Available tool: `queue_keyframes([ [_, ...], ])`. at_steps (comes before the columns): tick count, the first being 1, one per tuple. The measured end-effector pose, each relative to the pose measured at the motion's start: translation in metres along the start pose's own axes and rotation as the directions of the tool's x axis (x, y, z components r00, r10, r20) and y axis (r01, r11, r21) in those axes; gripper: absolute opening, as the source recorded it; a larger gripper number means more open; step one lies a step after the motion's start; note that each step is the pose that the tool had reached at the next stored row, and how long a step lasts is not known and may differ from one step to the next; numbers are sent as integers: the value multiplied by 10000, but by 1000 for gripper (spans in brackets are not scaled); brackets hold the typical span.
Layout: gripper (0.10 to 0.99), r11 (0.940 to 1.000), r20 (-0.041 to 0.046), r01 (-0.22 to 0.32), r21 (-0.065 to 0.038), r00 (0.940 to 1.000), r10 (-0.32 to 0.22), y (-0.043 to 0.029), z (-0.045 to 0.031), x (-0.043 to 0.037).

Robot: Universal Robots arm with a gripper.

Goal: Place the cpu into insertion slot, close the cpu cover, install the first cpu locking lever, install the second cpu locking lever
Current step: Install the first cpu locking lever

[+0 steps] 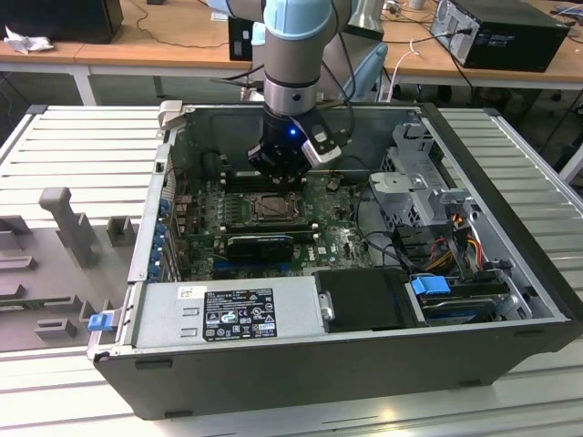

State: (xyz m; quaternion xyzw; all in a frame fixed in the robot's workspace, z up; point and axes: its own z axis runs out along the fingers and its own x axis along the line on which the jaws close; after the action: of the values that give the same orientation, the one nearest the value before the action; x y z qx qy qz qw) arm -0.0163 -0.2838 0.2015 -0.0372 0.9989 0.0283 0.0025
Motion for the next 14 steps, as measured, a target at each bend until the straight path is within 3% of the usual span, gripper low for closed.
queue_keyframes([
  [8, 106, 9999, 8, -1, -111, 10000, 1, 0, 9, -1],
  [14, 106, 9999, 13, 2, -117, 10000, -1, 1, 1, -2],
])
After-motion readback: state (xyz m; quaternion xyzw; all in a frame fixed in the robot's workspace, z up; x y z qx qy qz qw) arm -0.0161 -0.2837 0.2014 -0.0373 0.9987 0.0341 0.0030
